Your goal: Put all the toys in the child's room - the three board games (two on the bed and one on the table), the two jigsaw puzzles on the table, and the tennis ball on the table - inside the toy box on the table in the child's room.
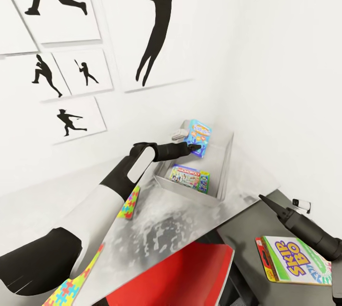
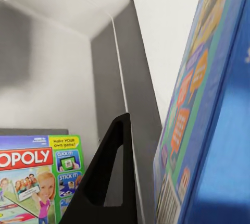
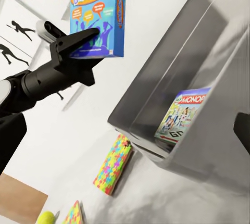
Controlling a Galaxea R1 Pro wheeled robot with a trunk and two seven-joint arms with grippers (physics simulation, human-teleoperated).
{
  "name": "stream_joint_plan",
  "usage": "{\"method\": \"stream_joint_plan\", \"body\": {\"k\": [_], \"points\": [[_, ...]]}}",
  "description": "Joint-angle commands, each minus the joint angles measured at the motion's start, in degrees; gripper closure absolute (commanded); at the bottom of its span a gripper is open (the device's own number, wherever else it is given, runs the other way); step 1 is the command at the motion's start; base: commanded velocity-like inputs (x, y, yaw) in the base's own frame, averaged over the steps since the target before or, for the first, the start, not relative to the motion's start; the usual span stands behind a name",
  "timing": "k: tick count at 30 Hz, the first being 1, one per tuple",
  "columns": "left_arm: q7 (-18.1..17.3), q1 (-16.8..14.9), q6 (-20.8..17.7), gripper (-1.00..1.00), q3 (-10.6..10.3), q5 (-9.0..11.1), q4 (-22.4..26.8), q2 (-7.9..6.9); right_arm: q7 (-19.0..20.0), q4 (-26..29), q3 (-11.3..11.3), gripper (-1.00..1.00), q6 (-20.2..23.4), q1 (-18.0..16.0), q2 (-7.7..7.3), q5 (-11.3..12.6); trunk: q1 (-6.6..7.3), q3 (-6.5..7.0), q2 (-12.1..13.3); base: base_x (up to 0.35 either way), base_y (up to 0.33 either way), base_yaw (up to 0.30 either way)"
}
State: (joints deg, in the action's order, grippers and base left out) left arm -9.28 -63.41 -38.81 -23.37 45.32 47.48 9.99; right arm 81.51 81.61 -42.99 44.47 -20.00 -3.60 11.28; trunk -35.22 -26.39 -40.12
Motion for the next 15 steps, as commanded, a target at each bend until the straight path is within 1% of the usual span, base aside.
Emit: {"method": "stream_joint_plan", "body": {"k": [1,15], "points": [[-0.13,-0.04,-0.23,1.00,0.01,-0.06,0.28,0.00,0.14,0.02,-0.04,-1.00,0.53,-0.04,0.00,0.08,-0.01,-0.16,-0.06,0.000,0.000,0.000],[0.13,-0.21,-0.86,1.00,-0.09,-0.14,2.38,0.00,0.14,-0.04,-0.07,-1.00,0.44,-0.04,0.00,0.06,-0.01,-1.48,-0.06,0.000,0.000,0.000]]}}
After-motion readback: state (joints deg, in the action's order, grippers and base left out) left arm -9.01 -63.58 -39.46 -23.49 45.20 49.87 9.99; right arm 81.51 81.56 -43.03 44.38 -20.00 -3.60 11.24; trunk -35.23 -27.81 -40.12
